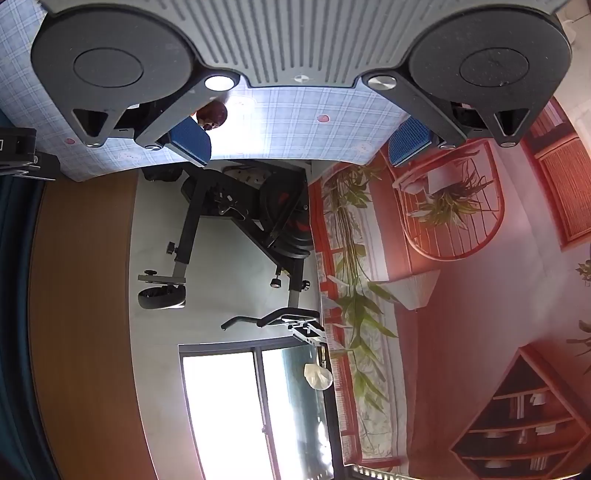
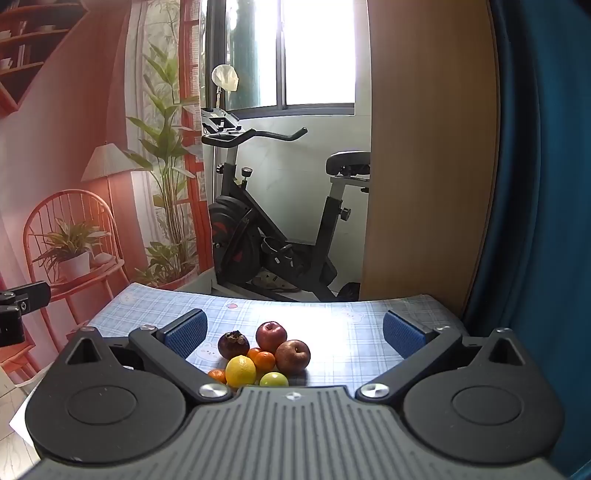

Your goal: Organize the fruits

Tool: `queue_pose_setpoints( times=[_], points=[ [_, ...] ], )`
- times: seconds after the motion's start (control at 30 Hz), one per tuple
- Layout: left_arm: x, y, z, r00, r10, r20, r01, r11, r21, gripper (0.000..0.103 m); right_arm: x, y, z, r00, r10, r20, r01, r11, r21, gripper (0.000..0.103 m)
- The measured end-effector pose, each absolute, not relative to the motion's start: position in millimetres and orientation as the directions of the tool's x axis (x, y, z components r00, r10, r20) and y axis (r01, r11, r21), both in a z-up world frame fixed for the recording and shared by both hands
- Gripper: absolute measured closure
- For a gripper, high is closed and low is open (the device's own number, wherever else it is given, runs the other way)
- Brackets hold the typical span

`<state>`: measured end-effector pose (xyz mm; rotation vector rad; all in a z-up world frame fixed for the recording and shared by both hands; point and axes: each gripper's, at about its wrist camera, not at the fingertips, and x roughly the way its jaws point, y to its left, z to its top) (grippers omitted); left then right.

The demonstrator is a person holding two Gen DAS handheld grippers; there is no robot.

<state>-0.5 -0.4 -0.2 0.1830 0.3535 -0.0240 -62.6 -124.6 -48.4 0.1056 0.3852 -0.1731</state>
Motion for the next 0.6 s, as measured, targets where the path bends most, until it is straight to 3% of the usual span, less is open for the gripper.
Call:
queue_pose_setpoints(
  times=[0.6],
  points=[
    [-0.4,1.9,0.4,0.948,0.027,-0.316,0.029,0.984,0.174,0.000,-61.7,-126.5,-48.5,0.911,-0.145,-0.387,0.189,0.979,0.078,0.000]
  ],
)
